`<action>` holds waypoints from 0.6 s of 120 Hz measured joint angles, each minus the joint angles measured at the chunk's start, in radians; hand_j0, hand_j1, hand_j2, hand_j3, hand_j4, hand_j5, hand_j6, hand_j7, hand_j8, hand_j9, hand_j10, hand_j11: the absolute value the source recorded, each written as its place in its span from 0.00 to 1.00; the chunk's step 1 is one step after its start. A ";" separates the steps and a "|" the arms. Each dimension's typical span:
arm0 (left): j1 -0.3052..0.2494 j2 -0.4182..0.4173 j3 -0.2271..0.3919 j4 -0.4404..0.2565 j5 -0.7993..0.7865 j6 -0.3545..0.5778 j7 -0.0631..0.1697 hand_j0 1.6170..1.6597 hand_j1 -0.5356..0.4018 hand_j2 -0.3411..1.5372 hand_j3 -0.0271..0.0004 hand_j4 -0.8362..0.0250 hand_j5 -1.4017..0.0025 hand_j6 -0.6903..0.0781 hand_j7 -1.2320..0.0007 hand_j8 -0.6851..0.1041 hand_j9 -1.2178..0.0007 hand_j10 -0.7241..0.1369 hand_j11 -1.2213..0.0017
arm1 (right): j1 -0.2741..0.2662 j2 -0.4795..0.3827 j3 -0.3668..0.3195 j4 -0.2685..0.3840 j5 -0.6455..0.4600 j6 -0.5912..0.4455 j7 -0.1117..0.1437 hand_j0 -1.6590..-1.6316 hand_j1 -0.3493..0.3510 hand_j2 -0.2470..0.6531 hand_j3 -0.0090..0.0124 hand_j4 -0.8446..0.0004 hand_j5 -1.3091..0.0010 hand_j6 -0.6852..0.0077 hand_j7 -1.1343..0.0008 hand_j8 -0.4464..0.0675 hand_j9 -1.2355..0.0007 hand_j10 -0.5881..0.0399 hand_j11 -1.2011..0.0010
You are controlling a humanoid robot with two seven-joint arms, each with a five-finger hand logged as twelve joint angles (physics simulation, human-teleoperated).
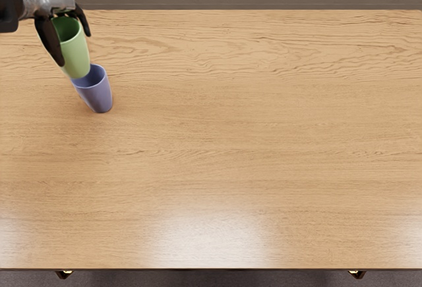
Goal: Pick up cup and place in cup with left hand
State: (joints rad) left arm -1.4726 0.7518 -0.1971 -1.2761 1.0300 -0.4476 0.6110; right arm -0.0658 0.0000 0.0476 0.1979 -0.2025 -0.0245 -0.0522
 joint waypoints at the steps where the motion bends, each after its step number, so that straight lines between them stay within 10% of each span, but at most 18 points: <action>1: 0.001 0.000 0.000 0.002 0.001 0.002 0.000 0.83 0.46 0.22 0.99 0.43 0.55 0.51 0.48 0.53 0.47 0.41 0.47 | 0.000 0.000 0.000 0.000 0.000 0.000 0.000 0.04 0.04 0.27 0.42 0.97 0.98 0.95 0.97 0.82 0.97 0.90 0.97; 72: 0.037 -0.088 0.001 0.098 0.010 0.021 0.000 0.83 0.46 0.22 0.99 0.42 0.54 0.51 0.47 0.54 0.47 0.41 0.46 | 0.000 0.000 0.000 0.000 0.000 0.000 0.002 0.04 0.04 0.27 0.42 0.97 0.98 0.95 0.97 0.82 0.97 0.90 0.97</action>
State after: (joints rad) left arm -1.4358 0.6642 -0.1963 -1.1778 1.0404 -0.4261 0.6110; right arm -0.0660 0.0000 0.0476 0.1979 -0.2025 -0.0245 -0.0502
